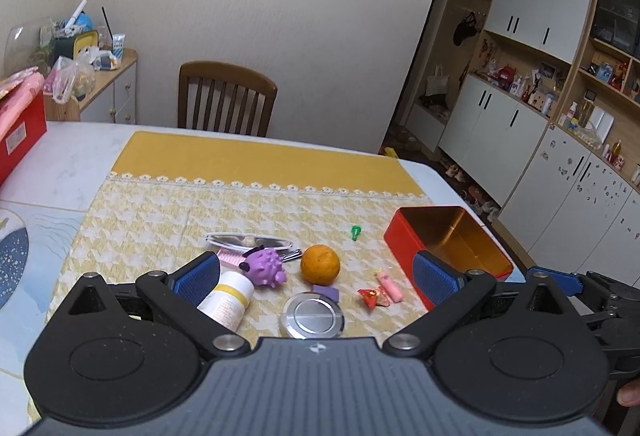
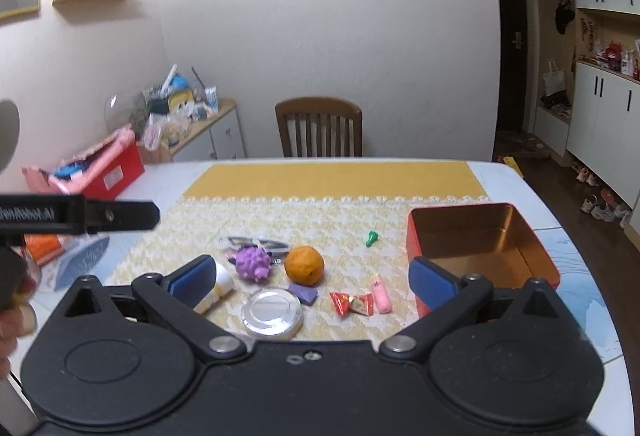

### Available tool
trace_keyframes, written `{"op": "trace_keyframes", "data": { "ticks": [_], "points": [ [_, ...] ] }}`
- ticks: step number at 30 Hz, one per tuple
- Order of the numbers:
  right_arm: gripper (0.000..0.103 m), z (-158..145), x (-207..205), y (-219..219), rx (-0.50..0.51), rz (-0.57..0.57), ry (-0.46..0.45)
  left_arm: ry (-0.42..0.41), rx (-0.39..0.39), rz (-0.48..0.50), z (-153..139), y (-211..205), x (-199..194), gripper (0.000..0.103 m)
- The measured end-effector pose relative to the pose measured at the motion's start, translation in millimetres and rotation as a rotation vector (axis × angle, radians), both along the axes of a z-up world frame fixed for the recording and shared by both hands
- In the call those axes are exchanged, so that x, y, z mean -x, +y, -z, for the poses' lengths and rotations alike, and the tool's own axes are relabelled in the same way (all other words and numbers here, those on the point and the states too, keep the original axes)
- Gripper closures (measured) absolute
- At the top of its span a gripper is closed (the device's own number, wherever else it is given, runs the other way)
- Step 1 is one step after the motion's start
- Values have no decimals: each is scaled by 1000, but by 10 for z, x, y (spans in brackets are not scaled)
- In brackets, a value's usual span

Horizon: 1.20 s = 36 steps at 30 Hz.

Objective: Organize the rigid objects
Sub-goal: 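Move both tools toward the objects on the table runner, then grasp the white pill bottle with left tool while right tool grasps red candy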

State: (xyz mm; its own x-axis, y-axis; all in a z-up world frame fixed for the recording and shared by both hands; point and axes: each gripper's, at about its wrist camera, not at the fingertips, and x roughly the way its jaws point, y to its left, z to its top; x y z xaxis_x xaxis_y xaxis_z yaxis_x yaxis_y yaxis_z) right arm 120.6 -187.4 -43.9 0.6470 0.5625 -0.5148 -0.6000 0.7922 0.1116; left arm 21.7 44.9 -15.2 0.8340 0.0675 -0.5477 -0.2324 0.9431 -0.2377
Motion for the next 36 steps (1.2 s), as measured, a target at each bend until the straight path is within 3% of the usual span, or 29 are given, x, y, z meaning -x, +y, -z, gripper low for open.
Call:
{"op": "trace_keyframes", "data": {
  "ticks": [6,13,19,23,28,36],
  "points": [
    [3,257,-212,130,65,-30,35,45,-8,-46,259,199,-101,0],
    [14,622,-508,285,137,-65,60,68,-74,-95,575,369,-297,0],
    [19,855,-696,437,213,-90,74,135,-106,-84,888,476,-512,1],
    [25,955,-819,526,242,-100,90,190,-121,-86,1066,515,-609,10],
    [30,1095,-976,649,269,-105,106,213,-140,-65,1195,511,-681,11],
    [41,1295,-1182,787,308,-82,135,244,-124,-53,1332,573,-778,28]
  ]
}}
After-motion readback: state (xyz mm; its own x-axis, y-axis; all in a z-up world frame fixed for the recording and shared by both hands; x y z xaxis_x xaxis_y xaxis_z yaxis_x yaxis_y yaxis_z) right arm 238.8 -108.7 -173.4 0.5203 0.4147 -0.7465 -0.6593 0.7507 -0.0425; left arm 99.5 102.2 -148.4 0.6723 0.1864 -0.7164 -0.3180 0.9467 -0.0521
